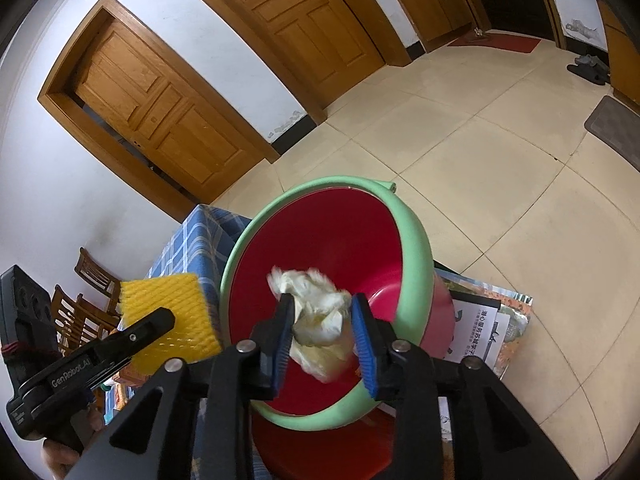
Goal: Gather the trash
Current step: 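Open the right gripper over the bucket dropping the paper while the left gripper drops the net, then move both open grippers back over the items on the table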
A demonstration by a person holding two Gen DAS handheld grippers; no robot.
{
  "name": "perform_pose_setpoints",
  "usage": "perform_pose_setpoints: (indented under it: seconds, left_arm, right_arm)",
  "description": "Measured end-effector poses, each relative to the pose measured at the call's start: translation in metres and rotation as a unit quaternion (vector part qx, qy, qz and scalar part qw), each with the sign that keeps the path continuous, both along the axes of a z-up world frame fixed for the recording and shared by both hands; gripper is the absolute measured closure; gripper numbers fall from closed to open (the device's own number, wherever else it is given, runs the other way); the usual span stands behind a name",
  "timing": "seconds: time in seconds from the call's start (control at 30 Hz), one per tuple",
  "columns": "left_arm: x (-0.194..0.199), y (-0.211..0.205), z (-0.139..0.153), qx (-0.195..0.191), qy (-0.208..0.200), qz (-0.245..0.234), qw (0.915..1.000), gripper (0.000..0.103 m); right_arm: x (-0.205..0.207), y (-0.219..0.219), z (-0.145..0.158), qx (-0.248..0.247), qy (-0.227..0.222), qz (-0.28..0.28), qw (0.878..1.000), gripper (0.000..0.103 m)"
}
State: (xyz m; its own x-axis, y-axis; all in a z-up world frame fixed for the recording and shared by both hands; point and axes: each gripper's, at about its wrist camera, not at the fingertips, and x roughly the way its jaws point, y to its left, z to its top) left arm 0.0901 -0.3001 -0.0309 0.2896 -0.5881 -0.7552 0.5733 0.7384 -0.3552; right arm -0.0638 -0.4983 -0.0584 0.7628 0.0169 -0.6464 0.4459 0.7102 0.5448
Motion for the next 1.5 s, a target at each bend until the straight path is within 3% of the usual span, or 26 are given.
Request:
perform_pose_setpoints:
  seconds: [0.07,0.13,0.3,0.47,0.77,1.5]
  left_arm:
    - [0.001,-0.001,-0.002,0.003,0.001,0.005,1.0,0.066]
    - [0.002,-0.003,-0.005,0.008,0.001,0.01,0.9999,0.062]
    - [0.001,-0.006,-0.009,0.014,0.01,0.018,0.9997,0.059]
    - [-0.005,-0.008,-0.012,0.023,0.007,0.027,0.9993,0.046]
    - [-0.014,0.01,-0.007,0.035,-0.011,0.052,0.9979,0.031]
    - [-0.007,0.123,0.018,0.021,-0.033,0.158,0.9866,0.029]
  right_arm:
    - [-0.001,-0.001,-0.001,0.002,-0.001,0.0,1.0,0.067]
    - [-0.002,-0.003,-0.001,0.005,-0.004,-0.003,1.0,0.067]
    - [-0.006,-0.005,-0.001,0.009,-0.009,-0.008,1.0,0.062]
    - [-0.008,-0.004,0.001,0.008,-0.011,-0.009,1.0,0.059]
    - [-0.008,0.004,0.006,0.002,-0.017,-0.006,1.0,0.041]
    - [0.007,0.058,0.035,-0.03,-0.019,0.047,0.998,0.031]
